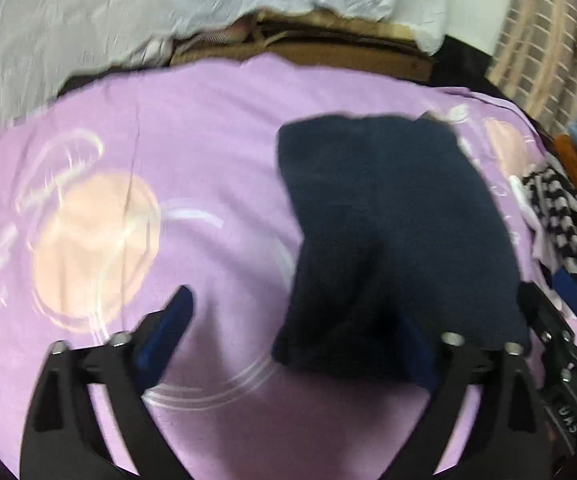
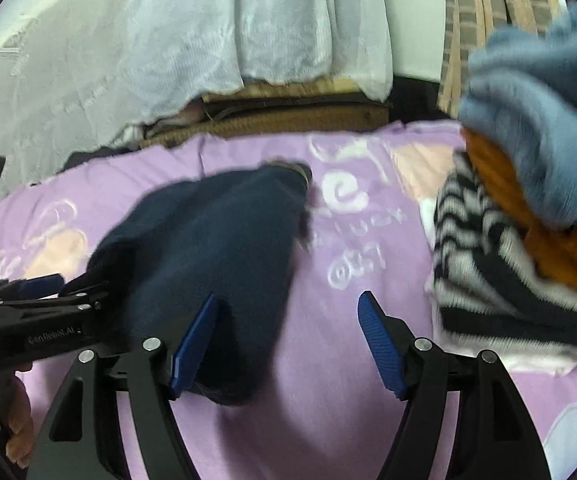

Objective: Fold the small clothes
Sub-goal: 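Carry the bundle toward the folded clothes stack and set it down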

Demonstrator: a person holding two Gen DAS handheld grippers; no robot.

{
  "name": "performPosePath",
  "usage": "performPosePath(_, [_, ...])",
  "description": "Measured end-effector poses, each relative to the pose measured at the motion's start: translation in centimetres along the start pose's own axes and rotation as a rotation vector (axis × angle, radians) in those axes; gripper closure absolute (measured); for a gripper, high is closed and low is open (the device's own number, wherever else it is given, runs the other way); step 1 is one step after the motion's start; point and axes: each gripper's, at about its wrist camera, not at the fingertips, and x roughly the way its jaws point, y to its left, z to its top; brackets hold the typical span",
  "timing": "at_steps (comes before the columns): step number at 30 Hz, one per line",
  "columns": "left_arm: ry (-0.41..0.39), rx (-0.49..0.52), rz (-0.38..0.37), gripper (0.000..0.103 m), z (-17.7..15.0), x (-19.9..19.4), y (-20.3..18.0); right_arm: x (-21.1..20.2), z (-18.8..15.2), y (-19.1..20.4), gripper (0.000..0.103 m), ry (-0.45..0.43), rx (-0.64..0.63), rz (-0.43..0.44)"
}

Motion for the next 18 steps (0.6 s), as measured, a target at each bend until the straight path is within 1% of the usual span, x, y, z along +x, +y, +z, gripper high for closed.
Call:
performPosePath(3, [0.017,-0.019,-0.029,0.005,-0.3,0.3,0.6,0.0,-0.4,-0.1,0.03,0.002,-0.009,-0.017])
performPosePath(6, [0.001,-0.022,-0.038,0.006,-0.1,-1.0,0.9,-0.6,-0.4,-0.5,0.031,-0.006,0.017,-0.03])
performPosePath(9, [-0.029,-0.042,-0.028,0.006,1.0,-2.2,1.3,-1.3,1.0,-0.2,0.031,-0.018,0.039,0.012])
performPosePath(12, [-0.008,-0.057,-0.01,0.005,1.8,-1.3,1.5,-0.9,2.0,1.0,0.031,-0.014,0.008,0.037])
performPosePath(14, [0.023,-0.043,0.002,0.005,1.6,-0.1,1.4,0.8,1.3,1.7,0.031,0.045,-0.005,0.048])
performPosePath(15, [0.035,-0.02,0.029,0.004,1.1,0.7,1.0,1.1,0.9,1.8,0.03,0.047,-0.004,0.047])
performPosePath(16, [0.029,-0.012,0.04,0.004,0.8,0.9,1.0,1.1,0.5,1.8,0.028,0.037,0.0,0.044])
performPosePath(18, [0.01,-0.005,0.044,0.004,0.4,0.4,0.9,0.4,0.4,1.8,0.027,0.026,-0.003,0.039])
